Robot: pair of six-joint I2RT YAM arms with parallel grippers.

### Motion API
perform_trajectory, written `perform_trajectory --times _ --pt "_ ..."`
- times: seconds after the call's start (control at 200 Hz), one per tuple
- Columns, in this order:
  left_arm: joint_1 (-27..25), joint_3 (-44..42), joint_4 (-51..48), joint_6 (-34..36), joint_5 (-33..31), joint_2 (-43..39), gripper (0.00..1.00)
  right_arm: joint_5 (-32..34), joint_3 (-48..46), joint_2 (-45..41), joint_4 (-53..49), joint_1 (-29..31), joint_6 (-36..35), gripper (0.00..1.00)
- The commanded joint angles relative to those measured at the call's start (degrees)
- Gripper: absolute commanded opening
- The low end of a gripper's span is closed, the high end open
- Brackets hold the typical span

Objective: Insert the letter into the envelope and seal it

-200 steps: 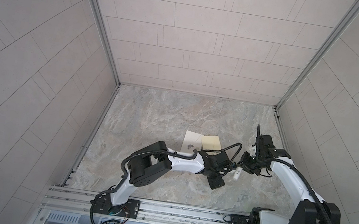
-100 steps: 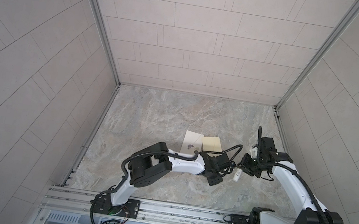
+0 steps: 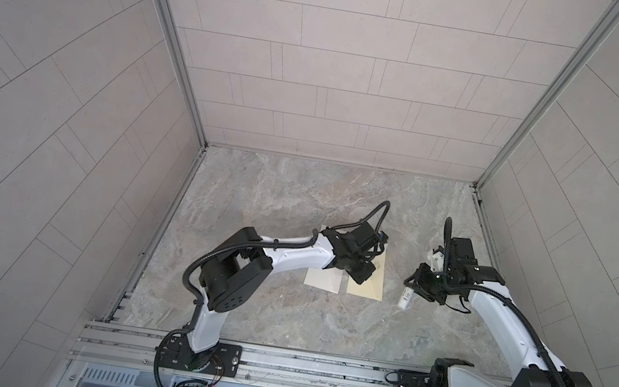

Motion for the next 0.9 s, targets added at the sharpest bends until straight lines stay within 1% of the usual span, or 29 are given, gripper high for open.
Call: perform_trajectory --times 0.0,0.03,0.07,0.125,0.16,0.19,0.245,0.325,0.36,0.385,0.42,0.57,0.696,0.896 --pt "5.4 -3.4 10.1 -14.0 2.5 -2.6 0.2 0.9 -0.3 1.4 5.6 3.4 3.8 0.0" --pt "7.0 -4.2 11.5 -17.4 3.6 -2.1 0.2 2.4 0.2 2.5 5.9 5.1 4.1 0.0" --pt "8.7 -4.7 11.3 -22.8 3.1 -1.2 0.2 5.0 1.3 4.1 5.8 7.5 4.2 0.0" --pt "10.8 -6.0 12.0 -27.8 3.9 0.0 0.2 8.4 2.7 6.4 5.4 10.9 4.4 0.0" --pt "11.2 -6.8 11.4 -30.9 1.9 0.2 0.2 9.8 3.5 7.6 5.2 12.4 4.5 0.0" --pt "11.4 -7.2 10.4 -31.8 -0.1 0.1 0.19 10.5 3.8 8.4 5.5 13.3 4.8 0.0" --pt "11.8 -8.0 9.5 -33.9 -2.7 -0.6 0.19 11.2 3.7 9.2 6.3 14.5 5.5 0.0" --pt "11.7 -7.4 5.4 -35.8 -6.4 -0.7 0.19 11.5 3.3 10.7 6.9 15.6 5.5 0.0" --pt "11.7 -6.5 1.5 -37.1 -8.4 -0.2 0.19 11.8 3.4 11.5 6.7 16.1 5.2 0.0" --pt "11.7 -5.8 -0.9 -37.8 -9.5 0.1 0.17 11.8 3.4 11.9 6.7 16.5 5.0 0.0" --pt "11.7 -5.6 -2.4 -38.4 -10.1 0.4 0.15 12.0 3.4 12.4 6.6 17.0 4.8 0.0" --pt "11.7 -4.8 -7.8 -41.5 -12.7 1.2 0.16 12.3 2.8 13.5 7.0 17.8 4.8 0.0" --pt "11.7 -4.4 -9.9 -42.4 -13.8 1.4 0.18 12.3 2.3 13.4 7.4 17.9 4.9 0.0" --pt "11.8 -3.0 -11.5 -42.6 -12.6 3.2 0.19 11.8 3.6 14.0 7.1 18.8 3.5 0.0"
